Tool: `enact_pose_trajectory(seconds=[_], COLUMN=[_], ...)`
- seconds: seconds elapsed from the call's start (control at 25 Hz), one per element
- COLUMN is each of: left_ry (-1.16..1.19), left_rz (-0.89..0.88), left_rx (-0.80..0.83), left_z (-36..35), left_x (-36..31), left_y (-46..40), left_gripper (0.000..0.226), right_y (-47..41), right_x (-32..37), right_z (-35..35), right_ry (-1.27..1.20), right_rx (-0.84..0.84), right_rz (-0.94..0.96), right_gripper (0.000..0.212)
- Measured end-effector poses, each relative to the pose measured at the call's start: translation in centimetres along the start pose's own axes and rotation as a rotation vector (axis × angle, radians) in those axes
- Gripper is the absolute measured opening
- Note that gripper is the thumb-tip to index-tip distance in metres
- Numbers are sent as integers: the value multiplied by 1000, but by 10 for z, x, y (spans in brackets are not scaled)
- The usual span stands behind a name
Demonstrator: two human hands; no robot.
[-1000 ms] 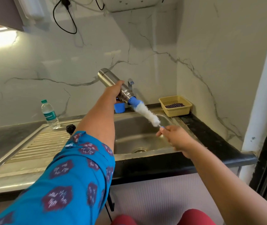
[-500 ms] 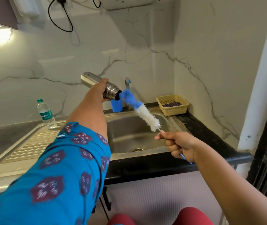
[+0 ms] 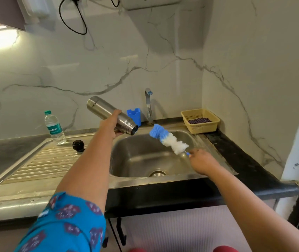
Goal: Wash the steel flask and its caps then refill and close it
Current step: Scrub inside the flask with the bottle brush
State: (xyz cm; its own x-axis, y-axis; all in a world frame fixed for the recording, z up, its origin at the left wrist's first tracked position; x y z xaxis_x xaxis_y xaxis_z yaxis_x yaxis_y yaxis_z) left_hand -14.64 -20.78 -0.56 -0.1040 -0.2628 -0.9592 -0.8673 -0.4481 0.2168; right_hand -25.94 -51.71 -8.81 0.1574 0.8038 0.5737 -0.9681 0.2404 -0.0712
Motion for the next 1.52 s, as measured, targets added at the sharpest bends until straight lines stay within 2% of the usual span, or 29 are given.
enact_pose_trajectory(seconds=[0.12,0.24,0.4,0.56,0.76,0.88,1.0,1.08,1.2,1.32,1.4,1.52], left_ry=[117,192,202,150,63,138,199,243,298,399,504,574], left_rz=[22,53,34,-82,-164,-119,-61,-34,-20,37,130,216], left_rx=[-58,-84,-48,-5,-46,-22,-18,-16,-17,-4,12,15], left_z=[25,29,13,6,7,5,2,2,1,0,-1,-1], left_x=[35,67,94,95,104,108,110,110,108,102,99,97], left_y=[-13,-26,-46,-73,-78,-84,-85,-84,-81,-75,-72,-65], left_gripper=[70,86,101,92,83,83,84,84,77,79,81,71], right_y=[-32,-67,-106,-134,-188,-197,-201,-199,-183,-146,-105,-34], right_x=[28,69,129,178,225,248,252,250,230,178,135,95], right_z=[-1,-2,-8,-15,-31,-30,-31,-28,-2,12,1,-25], right_ry=[-83,-88,90,305,398,575,625,581,368,107,-45,-188], right_rx=[-21,-84,-246,-344,-250,-262,-266,-280,-356,-274,-216,-216], right_rz=[68,120,262,372,276,287,288,281,249,208,151,124], right_gripper=[38,34,29,36,32,38,42,44,41,25,25,28])
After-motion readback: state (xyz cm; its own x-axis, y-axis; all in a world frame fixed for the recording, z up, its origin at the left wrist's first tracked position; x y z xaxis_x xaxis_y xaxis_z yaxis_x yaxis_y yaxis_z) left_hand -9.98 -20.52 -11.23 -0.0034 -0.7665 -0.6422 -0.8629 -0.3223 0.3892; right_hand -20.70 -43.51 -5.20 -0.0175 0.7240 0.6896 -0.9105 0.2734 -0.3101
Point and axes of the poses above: each hand's wrist, its own y-axis away from the middle knuckle, its own z-axis out of the back of the hand, x = y × z, the point moved 5 cm from there along -y, towards the middle knuckle, and after that the axes turned 9 degrees about -x, right-handed, at the moved point
